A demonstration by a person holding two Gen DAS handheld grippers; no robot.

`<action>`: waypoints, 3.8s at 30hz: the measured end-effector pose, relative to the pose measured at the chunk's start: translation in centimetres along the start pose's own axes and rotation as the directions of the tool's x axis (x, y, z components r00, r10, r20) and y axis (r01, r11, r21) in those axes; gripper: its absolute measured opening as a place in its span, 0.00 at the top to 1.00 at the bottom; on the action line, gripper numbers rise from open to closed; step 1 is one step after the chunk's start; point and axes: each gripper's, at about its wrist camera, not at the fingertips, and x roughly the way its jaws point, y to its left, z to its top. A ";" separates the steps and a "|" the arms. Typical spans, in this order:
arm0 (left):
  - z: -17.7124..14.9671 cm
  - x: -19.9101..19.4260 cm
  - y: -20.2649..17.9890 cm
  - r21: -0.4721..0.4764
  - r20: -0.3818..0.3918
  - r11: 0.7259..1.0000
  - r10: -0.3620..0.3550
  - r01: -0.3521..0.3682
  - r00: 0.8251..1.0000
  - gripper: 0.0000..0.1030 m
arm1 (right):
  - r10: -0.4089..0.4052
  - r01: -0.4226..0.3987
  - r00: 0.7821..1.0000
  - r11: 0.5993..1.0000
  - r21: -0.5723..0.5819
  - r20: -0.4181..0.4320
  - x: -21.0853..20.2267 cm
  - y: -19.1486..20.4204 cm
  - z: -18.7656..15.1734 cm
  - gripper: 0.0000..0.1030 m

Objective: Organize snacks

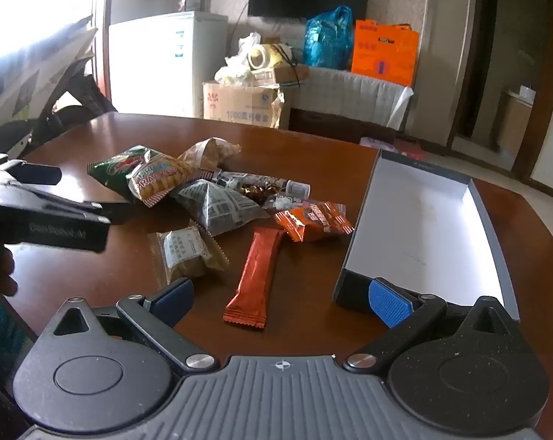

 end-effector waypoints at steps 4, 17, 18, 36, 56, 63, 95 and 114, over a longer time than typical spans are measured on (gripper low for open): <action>-0.2 -0.6 0.0 0.006 0.013 0.999 0.031 -0.031 0.999 0.00 | -0.001 0.001 1.000 1.000 0.003 0.004 0.2 0.0 -0.1 0.00; -0.3 -0.8 -0.5 -0.005 0.028 1.000 -0.001 0.001 1.000 0.00 | 0.002 -0.002 1.000 1.000 -0.024 -0.001 0.4 0.1 -0.2 0.00; -0.3 -0.8 -0.6 -0.001 0.026 1.000 -0.001 0.001 1.000 0.00 | 0.003 -0.003 1.000 1.000 -0.024 0.000 0.4 0.1 -0.2 0.00; -1.1 -1.0 -1.4 0.034 0.024 0.997 -0.065 0.064 0.998 0.00 | -0.005 0.005 1.000 0.999 -0.039 0.007 0.7 0.1 -0.4 0.00; -1.6 2.8 -3.8 0.206 -0.059 0.897 -0.387 0.390 0.920 0.19 | 0.096 -0.098 0.995 0.991 -0.086 -0.028 1.9 -0.7 -0.9 0.07; -1.5 3.4 -3.1 0.194 -0.074 0.870 -0.448 0.454 0.891 0.35 | 0.142 -0.147 0.989 0.976 -0.163 -0.037 2.5 0.8 -1.0 0.11; 0.0 6.4 -5.1 0.250 -0.032 0.827 -0.513 0.504 0.858 0.17 | 0.104 -0.115 0.991 0.983 -0.141 -0.083 5.4 0.2 -0.6 0.34; -0.4 8.0 -4.7 0.267 -0.110 0.807 -0.518 0.527 0.848 0.53 | 0.133 -0.143 0.989 0.971 -0.193 -0.063 5.4 -0.1 -0.7 0.33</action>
